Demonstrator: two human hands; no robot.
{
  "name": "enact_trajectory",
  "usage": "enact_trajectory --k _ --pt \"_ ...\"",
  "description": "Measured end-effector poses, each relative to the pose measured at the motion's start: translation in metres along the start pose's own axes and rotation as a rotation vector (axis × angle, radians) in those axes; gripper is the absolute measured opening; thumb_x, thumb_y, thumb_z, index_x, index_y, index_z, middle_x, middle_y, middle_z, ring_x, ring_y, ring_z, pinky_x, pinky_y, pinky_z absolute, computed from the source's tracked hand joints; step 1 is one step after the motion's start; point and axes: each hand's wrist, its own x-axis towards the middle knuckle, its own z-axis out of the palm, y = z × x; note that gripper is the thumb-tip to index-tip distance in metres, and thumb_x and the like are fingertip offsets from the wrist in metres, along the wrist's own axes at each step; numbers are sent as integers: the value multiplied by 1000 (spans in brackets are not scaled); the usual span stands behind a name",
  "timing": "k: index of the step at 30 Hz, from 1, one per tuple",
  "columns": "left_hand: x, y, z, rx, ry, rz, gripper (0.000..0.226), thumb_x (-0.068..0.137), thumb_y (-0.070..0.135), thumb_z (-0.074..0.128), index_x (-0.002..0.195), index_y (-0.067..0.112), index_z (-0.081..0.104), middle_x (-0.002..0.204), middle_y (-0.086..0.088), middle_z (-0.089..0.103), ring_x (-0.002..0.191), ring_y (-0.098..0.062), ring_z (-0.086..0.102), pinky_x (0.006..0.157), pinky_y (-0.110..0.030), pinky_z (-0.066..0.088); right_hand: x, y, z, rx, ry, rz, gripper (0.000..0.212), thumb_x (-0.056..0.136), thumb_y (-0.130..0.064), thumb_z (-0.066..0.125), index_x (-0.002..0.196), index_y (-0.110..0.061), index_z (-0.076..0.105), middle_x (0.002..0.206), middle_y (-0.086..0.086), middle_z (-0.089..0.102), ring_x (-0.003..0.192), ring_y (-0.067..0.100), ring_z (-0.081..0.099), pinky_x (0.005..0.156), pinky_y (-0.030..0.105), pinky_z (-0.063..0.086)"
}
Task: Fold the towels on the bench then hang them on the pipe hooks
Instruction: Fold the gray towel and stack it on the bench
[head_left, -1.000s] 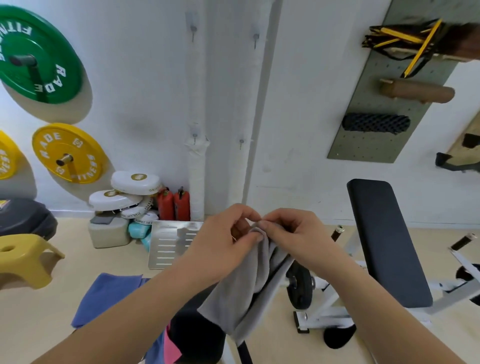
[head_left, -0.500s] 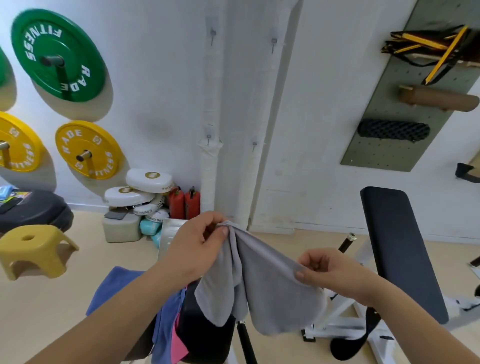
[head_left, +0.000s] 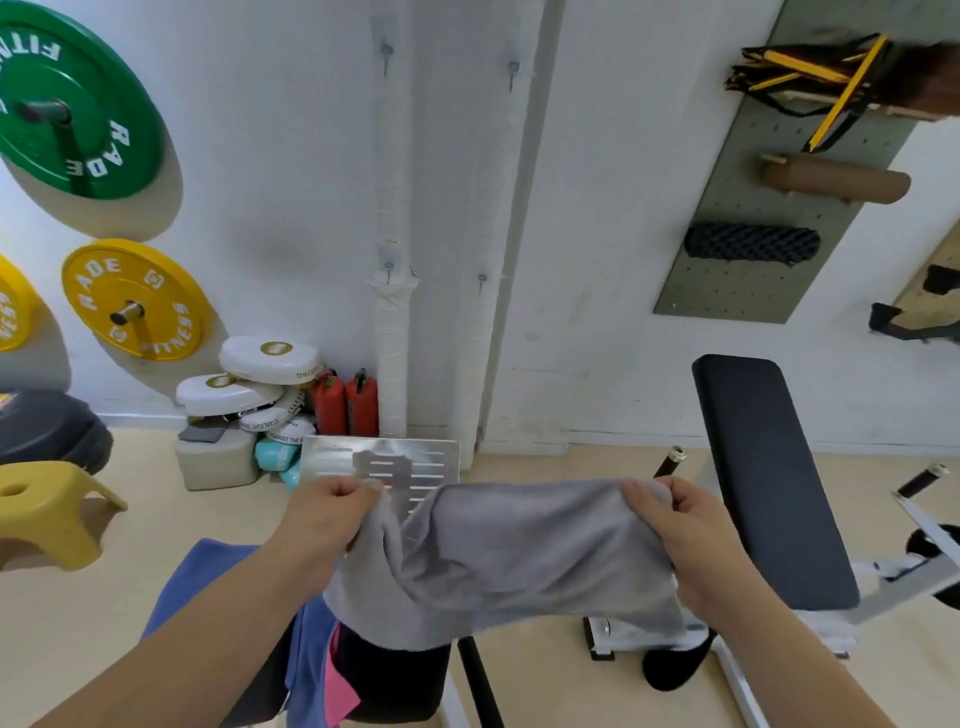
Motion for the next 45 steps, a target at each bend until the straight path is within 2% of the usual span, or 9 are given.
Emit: enact_trajectory --k 3,9,13,16,20,22,35,42,45 --pt "-13 3 21 -74 -32 -8 18 92 28 73 80 14 75 76 -8 65 71 -24 55 67 -37 47 -13 -6 16 -43 38 -36 49 71 -48 89 74 -10 58 69 5 60 67 20 59 67 42 49" --pt "-79 12 83 78 -150 277 14 95 23 69 86 27 78 82 14 76 75 6 65 69 -10 48 -47 -5 73 -94 -51 -150 25 95 -24 69 70 -18 71 60 -9 62 62 6 53 63 30 44" --pt "-97 0 92 58 -176 298 21 97 18 66 85 30 79 81 11 77 78 0 69 68 -9 50 -71 7 93 -94 -116 -122 25 100 -22 60 84 -20 79 76 7 74 69 5 60 66 26 49" --pt "-98 -9 87 91 -158 269 21 96 17 66 85 29 79 81 12 77 79 -3 70 70 -12 51 -75 15 90 -58 -82 -46 26 97 -18 65 75 -25 78 67 -11 73 66 5 63 62 14 49" --pt "-103 -10 86 51 -150 254 21 96 15 66 84 25 80 78 8 77 77 -3 71 70 -12 52 -75 20 87 11 -21 11 13 90 -12 75 83 -20 83 81 2 80 85 24 76 83 48 63" --pt "-112 -10 88 8 -214 229 22 98 13 63 89 22 81 81 7 79 81 -3 73 70 -10 54 -79 20 91 39 -16 18 16 91 -10 73 85 -21 82 83 4 80 87 24 77 83 53 63" --pt "-114 -22 90 -30 -237 167 19 96 16 68 98 29 82 94 13 79 93 2 72 77 -6 51 -97 27 96 25 0 28 22 95 -15 68 86 -28 82 84 -5 80 86 13 75 86 49 62" --pt "-104 -32 89 28 -282 174 17 86 20 80 98 32 81 96 4 78 93 -19 72 85 -24 60 -100 30 95 182 -102 101 43 96 8 44 107 -12 79 100 4 80 101 19 76 88 44 63" --pt "-102 -31 87 92 -292 221 18 91 14 74 91 31 81 90 7 78 91 -13 72 87 -27 60 -100 39 93 299 -97 156 40 95 12 45 106 -7 79 103 7 78 103 24 75 85 46 64"
